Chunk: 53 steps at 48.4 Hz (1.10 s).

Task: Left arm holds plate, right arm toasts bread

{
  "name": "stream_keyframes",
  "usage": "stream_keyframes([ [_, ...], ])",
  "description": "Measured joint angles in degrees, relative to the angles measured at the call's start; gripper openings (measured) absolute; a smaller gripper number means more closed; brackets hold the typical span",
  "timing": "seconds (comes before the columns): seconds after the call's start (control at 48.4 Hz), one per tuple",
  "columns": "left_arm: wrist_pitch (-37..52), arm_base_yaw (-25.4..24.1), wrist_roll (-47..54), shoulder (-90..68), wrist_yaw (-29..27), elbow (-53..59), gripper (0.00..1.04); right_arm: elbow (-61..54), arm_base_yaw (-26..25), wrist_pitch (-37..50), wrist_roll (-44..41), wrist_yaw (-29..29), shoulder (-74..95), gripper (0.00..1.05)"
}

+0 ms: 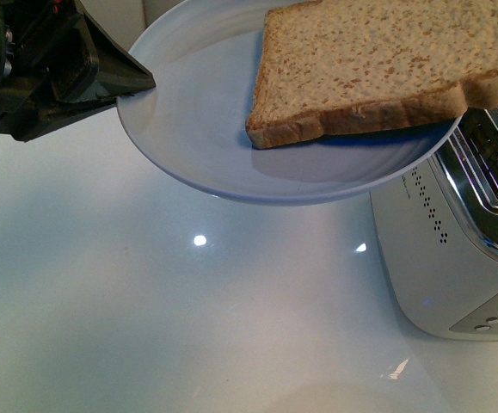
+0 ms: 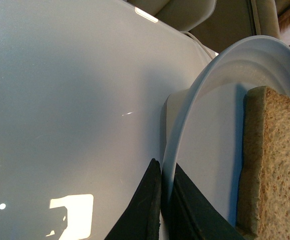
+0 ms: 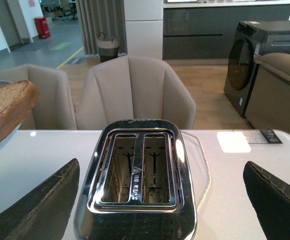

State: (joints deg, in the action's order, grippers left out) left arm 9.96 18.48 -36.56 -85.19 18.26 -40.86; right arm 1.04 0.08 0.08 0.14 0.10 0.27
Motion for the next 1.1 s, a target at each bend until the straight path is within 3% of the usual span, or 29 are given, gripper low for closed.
stream_keyframes([
  [0.434,0.0,0.0,-0.17,0.0,-0.04,0.0,0.03,0.13,0.09,-0.35,0.02,0.5,0.26,0.96],
  [0.517,0.0,0.0,-0.17,0.02,-0.11,0.0,0.03,5.33,2.05,-13.94,1.88,8.72,9.2,0.96],
  [0.6,0.02,0.02,-0.2,0.04,-0.04,-0.04,0.03,5.88,1.97,-15.12,2.14,9.16,13.99,0.96],
  [0.868,0.02,0.04,-0.2,0.04,-0.09,-0.04,0.03,10.6,-0.46,-4.48,4.96,4.98,26.34,0.96],
  [1.096,0.02,0.04,-0.2,0.04,-0.07,-0.04,0.03,17.59,4.07,3.93,13.57,4.74,39.47,0.96],
])
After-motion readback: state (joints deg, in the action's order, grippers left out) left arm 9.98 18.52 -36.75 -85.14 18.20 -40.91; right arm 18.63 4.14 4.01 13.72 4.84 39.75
